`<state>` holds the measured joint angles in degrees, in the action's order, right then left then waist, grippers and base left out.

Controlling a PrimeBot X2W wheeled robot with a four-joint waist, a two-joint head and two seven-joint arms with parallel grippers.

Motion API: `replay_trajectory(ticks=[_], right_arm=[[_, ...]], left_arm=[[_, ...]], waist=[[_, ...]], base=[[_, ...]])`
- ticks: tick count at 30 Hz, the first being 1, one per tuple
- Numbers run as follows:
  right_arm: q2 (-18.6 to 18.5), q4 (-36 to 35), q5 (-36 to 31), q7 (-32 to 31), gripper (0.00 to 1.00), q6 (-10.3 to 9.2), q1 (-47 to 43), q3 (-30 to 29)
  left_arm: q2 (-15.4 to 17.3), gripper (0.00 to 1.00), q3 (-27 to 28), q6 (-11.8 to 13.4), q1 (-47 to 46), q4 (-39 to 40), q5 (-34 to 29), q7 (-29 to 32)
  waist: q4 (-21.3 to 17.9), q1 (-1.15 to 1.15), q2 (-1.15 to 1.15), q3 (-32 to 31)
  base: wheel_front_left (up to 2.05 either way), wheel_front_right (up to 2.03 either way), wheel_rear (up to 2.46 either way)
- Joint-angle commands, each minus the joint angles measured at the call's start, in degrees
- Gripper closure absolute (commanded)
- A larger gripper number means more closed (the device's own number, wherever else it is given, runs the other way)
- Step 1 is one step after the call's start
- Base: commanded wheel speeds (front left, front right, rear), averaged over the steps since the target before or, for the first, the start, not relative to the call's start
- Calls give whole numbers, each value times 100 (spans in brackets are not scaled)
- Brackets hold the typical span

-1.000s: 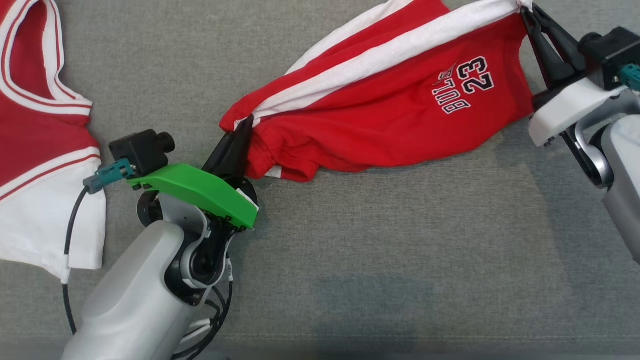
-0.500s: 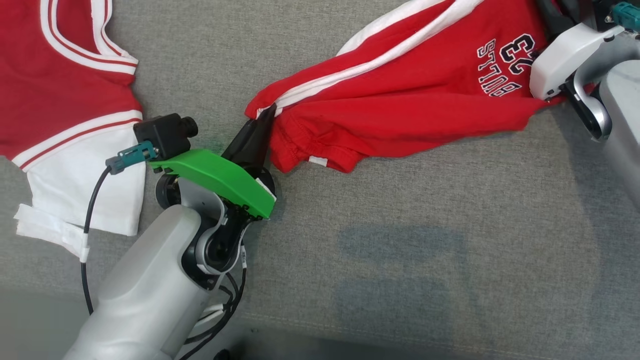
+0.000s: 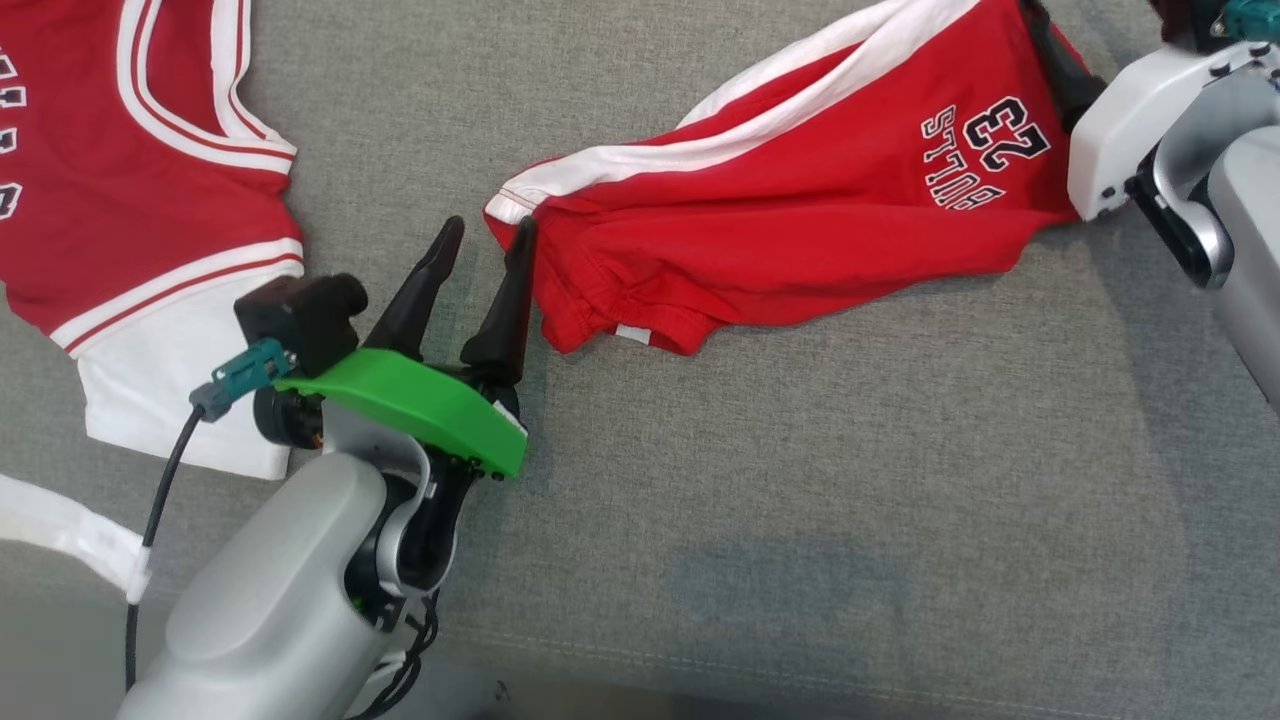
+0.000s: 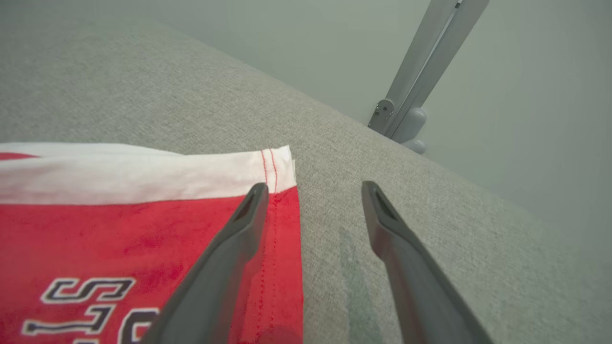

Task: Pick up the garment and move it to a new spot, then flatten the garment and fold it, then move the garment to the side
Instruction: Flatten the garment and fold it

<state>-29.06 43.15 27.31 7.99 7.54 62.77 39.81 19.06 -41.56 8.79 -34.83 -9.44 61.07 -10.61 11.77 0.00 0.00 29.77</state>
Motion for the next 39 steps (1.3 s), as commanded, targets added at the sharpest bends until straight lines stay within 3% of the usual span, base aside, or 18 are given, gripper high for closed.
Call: replay_trajectory(ticks=[1, 8, 11, 14, 15, 20, 25, 36, 39], right_arm=[[-105, -64, 281, -415, 0, -10, -170, 184], [-302, -218, 988, -1560, 0, -9, -360, 512], [-316, -211, 1324, -2126, 2, -7, -374, 591], [-254, -164, 1570, -2581, 62, -4, -434, 704], [-252, -132, 1660, -2709, 100, -3, -481, 741], [-218, -109, 2266, -2898, 100, -3, -740, 602], [-407, -101, 2743, -2888, 100, -10, -934, 410], [-800, -39, 3386, -2483, 100, -9, -1787, 32], [-922, 117, 3504, -2249, 100, -9, -2062, -157]], left_arm=[[149, 0, -101, 226, 214, 130, -369, -152], [123, 0, -260, 566, 682, 410, -803, -355], [19, 0, -361, 540, 817, 402, -898, -392], [-100, 0, -442, 475, 923, 275, -1021, -417], [-153, 0, -453, 460, 962, 213, -1012, -418], [-318, 0, -525, 283, 1071, -66, -1144, -452], [-258, 0, -533, 152, 1299, -316, -1244, -455], [207, 0, -679, 3, 2065, -292, -1052, -317], [345, 0, -639, 64, 2274, -149, -998, -336]], waist=[[-35, 0, 0, -184], [93, 0, 0, -288], [195, 0, 0, -299], [295, 0, 0, -347], [323, 0, 0, -369], [346, 0, 0, -595], [133, 0, 0, -977], [-443, 0, 0, -1914], [-527, 0, 0, -2059]], base=[[0, 0, 0], [0, 0, 0], [0, 0, 0], [0, 0, 0], [0, 0, 0], [0, 0, 0], [0, 0, 0], [0, 0, 0], [0, 0, 0]])
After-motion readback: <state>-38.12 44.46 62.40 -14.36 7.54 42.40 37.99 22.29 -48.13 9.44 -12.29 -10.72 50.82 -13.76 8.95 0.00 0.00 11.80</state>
